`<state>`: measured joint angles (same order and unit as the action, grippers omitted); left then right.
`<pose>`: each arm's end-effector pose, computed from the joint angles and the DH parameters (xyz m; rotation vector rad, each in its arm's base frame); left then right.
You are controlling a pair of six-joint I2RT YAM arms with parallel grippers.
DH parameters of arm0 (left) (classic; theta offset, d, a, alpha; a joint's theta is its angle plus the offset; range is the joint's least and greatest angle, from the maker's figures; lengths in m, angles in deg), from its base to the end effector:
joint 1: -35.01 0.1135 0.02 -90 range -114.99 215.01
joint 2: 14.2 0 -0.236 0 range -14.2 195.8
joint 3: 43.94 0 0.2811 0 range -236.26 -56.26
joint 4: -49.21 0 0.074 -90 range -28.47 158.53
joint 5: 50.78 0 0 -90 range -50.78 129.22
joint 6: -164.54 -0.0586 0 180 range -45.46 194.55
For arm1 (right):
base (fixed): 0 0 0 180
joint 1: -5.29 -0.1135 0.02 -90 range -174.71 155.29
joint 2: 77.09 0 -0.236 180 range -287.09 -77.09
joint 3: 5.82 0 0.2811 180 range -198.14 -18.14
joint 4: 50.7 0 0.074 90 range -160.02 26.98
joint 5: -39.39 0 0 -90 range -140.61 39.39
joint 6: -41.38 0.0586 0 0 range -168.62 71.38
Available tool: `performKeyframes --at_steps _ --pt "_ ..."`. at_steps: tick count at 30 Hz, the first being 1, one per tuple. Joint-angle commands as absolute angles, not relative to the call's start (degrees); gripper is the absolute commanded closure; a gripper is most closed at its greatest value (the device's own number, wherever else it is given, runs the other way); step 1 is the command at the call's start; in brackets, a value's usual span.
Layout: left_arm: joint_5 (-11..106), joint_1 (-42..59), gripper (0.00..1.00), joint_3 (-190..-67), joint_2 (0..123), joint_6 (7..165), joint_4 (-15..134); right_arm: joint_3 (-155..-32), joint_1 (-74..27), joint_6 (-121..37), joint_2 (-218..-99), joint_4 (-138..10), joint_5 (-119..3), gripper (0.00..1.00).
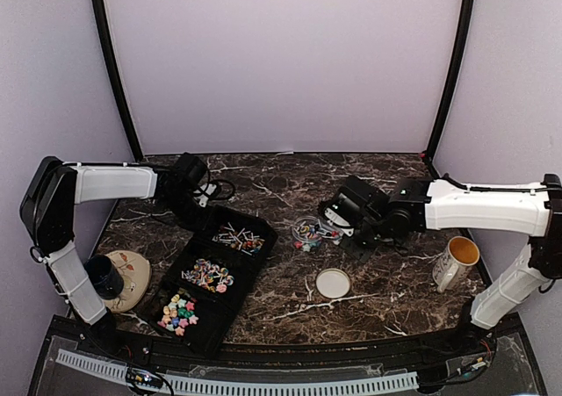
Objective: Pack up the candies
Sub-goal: Place the fake candies in the packing box.
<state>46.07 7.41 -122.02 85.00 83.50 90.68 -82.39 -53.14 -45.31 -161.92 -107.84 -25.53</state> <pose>0.3342 -0.1826 0.1278 0.4764 2.6596 -0.3602 0.1938 0.2680 0.1926 -1.0693 2.3158 -0.2014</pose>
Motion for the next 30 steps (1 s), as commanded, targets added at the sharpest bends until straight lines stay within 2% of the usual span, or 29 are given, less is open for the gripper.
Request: performKeyframes --at_steps 1,30 --pt "47.06 7.50 1.00 -124.11 83.37 82.97 89.50 -86.08 -52.97 -45.23 -163.82 -110.46 -25.57 1.00" --pt "47.90 7.50 1.00 -123.65 82.12 83.11 89.07 -95.14 -55.79 -46.71 -171.17 -120.12 -18.88 1.00"
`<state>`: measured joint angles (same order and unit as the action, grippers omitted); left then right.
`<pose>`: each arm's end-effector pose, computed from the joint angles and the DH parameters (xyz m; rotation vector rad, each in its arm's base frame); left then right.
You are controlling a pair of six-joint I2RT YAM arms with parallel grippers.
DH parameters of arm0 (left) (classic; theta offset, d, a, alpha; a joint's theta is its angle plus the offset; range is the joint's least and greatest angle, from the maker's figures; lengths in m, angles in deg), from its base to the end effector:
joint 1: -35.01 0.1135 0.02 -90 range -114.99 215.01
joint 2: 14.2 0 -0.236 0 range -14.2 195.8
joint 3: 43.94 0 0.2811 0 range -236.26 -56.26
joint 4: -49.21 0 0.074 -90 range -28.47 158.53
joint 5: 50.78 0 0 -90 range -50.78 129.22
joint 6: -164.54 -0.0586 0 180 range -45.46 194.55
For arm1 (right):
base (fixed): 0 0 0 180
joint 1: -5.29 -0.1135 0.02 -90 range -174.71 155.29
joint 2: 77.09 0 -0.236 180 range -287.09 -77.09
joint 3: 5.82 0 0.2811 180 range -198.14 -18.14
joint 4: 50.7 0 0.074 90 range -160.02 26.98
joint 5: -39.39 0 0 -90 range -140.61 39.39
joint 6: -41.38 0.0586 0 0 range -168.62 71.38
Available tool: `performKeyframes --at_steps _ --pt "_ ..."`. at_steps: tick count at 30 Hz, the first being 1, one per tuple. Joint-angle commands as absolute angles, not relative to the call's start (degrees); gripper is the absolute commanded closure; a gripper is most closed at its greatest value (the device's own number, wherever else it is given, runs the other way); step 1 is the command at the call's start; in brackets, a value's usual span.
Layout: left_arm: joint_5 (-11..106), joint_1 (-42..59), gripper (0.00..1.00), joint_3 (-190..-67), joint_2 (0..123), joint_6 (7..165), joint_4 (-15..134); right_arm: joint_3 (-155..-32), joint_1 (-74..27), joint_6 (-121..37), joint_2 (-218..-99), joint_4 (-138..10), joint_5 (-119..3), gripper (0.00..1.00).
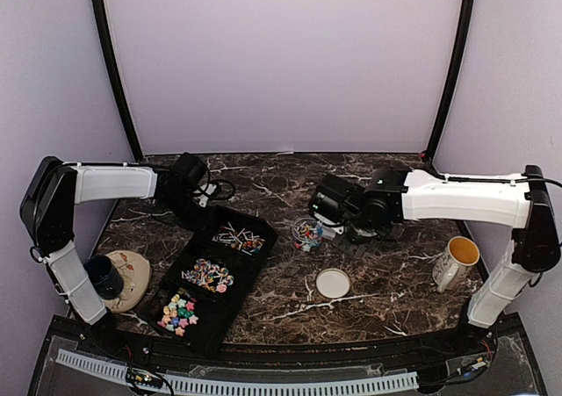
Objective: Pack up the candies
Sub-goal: Place the fake candies in the packing box.
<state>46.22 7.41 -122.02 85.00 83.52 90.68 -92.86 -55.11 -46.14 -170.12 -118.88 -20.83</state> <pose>0.3342 -0.1827 0.1279 0.4769 2.6600 -0.3637 0.1963 0.2866 0.1997 -1.1799 2.3314 -0.4030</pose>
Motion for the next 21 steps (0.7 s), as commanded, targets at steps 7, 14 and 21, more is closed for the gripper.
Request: performKeyframes --at_steps 7,14,21 --pt "47.83 7.51 1.00 -123.71 82.19 83.14 89.12 -96.76 -56.03 -47.07 -172.24 -121.17 -16.88 1.00" --pt "47.95 7.51 1.00 -123.75 82.29 83.15 89.04 -97.95 -56.75 -48.67 -172.69 -121.27 -16.67 1.00" --pt "48.16 7.57 1.00 -123.75 82.30 83.07 88.99 -98.54 -57.52 -49.90 -173.07 -122.14 -17.25 1.00"
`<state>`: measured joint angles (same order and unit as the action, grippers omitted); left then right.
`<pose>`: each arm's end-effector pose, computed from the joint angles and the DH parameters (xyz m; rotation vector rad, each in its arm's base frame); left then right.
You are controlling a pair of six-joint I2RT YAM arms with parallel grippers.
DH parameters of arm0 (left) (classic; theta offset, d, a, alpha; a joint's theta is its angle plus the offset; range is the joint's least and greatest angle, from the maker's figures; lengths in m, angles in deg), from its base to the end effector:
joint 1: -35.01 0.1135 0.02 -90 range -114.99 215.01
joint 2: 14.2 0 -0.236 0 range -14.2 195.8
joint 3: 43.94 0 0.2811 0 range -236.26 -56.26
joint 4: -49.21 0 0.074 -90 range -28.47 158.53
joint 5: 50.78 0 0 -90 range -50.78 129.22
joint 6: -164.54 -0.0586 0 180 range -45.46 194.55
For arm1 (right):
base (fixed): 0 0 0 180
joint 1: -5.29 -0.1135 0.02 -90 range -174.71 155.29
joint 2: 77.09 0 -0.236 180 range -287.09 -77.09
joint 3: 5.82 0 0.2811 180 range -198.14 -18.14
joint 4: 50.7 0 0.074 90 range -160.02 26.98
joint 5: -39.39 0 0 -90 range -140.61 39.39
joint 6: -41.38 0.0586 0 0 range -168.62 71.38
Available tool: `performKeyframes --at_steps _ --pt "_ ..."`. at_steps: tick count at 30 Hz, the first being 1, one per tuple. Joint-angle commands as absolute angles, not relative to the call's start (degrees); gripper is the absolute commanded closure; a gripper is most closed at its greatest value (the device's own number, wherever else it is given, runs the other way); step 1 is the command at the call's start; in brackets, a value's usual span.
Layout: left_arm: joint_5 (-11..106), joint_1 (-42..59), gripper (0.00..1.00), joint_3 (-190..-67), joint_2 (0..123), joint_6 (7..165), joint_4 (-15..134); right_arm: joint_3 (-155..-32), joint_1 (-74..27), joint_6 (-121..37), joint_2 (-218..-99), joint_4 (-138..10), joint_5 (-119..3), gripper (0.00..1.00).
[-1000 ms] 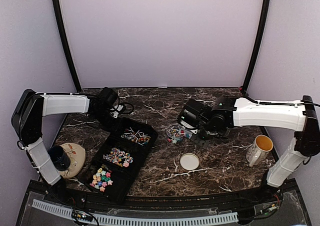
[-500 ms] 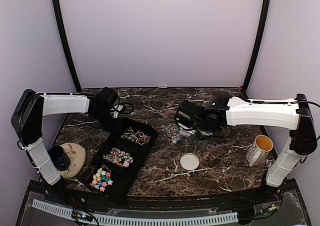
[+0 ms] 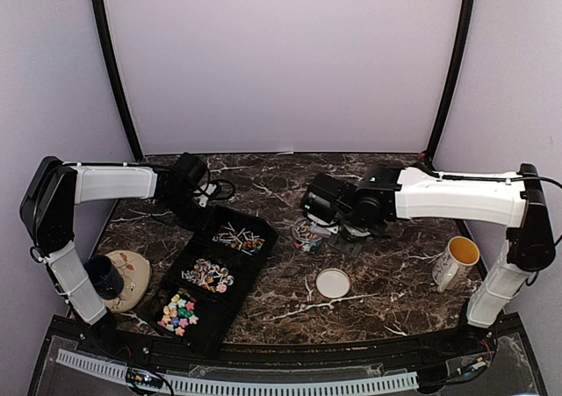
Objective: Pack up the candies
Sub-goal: Place the fake candies in the packing box, then scoop the fake candies from the plate.
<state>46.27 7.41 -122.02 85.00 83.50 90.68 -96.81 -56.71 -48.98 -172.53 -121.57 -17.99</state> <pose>0.3341 -0.1828 0.1279 0.4777 2.6600 -0.3648 0.1940 0.2976 0.2073 -1.2595 2.2702 -0.4807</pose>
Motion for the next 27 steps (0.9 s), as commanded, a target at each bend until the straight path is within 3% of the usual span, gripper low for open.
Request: performKeyframes --at_steps 1,7,16,27 --pt "48.18 7.56 1.00 -123.76 82.36 83.06 88.95 -98.60 -57.67 -49.98 -173.47 -122.30 -16.82 1.00" --pt "48.28 7.50 1.00 -123.71 82.36 83.11 89.04 -99.40 -58.52 -50.16 -176.25 -124.71 -12.59 1.00" --pt "49.77 7.52 1.00 -123.67 82.18 82.70 88.73 -105.15 -59.57 -54.08 -174.36 -118.95 -16.13 1.00" --pt "47.35 5.92 1.00 -124.10 82.76 82.16 90.01 -119.45 -64.91 -62.65 -185.64 -121.96 -16.23 1.00"
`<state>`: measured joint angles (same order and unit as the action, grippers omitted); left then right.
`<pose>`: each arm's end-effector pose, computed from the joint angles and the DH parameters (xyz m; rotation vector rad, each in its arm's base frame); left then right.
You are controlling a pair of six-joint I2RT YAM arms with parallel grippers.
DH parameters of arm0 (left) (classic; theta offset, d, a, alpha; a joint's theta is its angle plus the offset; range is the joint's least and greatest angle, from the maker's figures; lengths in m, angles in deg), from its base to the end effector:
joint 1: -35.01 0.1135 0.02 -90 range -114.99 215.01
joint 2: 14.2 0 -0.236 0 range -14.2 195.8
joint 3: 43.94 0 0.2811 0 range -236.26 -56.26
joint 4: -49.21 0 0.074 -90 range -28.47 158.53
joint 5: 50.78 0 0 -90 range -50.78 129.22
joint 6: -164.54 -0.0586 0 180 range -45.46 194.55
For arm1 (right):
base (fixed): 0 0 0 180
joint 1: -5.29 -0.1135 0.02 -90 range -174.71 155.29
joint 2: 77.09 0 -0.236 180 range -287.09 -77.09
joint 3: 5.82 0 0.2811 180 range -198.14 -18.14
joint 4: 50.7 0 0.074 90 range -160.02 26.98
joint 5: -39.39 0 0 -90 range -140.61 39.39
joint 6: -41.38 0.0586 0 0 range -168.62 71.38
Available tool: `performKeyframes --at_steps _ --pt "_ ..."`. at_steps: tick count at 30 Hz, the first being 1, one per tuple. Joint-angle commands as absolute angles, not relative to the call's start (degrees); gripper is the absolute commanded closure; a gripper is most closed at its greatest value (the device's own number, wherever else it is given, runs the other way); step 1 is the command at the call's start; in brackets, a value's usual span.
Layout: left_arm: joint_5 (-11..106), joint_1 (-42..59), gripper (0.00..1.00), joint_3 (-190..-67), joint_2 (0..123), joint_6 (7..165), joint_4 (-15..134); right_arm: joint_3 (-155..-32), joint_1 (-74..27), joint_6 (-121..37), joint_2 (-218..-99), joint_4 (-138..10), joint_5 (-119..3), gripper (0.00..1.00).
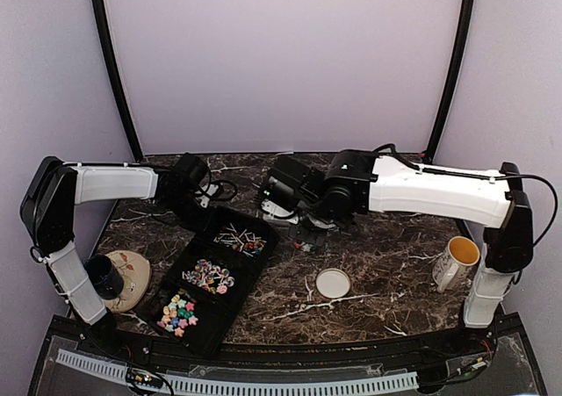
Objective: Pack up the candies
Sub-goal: Scoop the fake candies from the plate.
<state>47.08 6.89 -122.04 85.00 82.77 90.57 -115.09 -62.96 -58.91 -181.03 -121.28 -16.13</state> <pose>0.3323 -0.1867 0.1282 0.5114 2.6531 -0.3829 0.1820 0.3666 0.2576 -1.4233 2.0046 -0.4051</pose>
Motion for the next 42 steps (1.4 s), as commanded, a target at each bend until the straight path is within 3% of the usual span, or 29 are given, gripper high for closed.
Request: performKeyframes --at_steps 1,24,33,42 --pt "46.89 5.83 1.00 -124.14 82.81 82.26 90.16 -120.42 -65.25 -62.99 -186.82 -122.44 -16.82 1.00" --pt "40.08 2.17 1.00 -124.70 81.76 81.79 90.75 -139.58 -67.69 -67.89 -211.18 -126.15 -18.30 1.00" --pt "42.17 1.87 1.00 -124.28 81.19 81.37 89.70 -124.72 -64.88 -69.04 -205.70 -106.43 -33.46 1.00" --pt "42.05 1.93 1.00 -124.46 81.57 81.72 90.21 -111.72 -60.87 -62.87 -199.77 -91.74 -37.56 1.00"
